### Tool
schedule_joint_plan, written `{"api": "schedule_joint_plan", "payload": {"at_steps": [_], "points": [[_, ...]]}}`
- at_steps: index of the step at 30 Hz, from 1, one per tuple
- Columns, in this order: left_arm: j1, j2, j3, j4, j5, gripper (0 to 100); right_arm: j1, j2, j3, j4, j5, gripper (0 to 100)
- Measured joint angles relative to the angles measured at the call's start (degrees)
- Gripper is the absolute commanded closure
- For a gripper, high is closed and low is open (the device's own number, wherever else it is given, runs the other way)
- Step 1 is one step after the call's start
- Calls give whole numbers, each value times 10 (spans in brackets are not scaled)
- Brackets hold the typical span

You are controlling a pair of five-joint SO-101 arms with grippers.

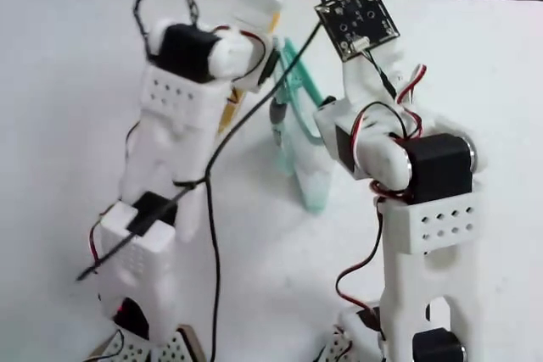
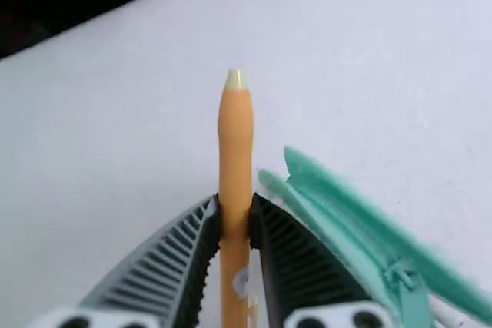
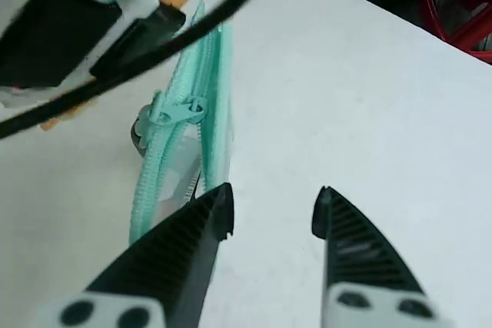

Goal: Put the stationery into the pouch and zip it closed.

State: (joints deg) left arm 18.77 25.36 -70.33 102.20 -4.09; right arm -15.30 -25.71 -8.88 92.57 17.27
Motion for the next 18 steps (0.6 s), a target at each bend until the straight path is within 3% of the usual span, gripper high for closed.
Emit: {"api": "schedule_joint_plan", "payload": {"at_steps": [7, 18], "points": [[19, -98, -60, 0, 24, 977, 29, 2, 0, 0, 0, 818], [162, -237, -70, -29, 97, 976, 32, 2, 3, -7, 0, 818]]}}
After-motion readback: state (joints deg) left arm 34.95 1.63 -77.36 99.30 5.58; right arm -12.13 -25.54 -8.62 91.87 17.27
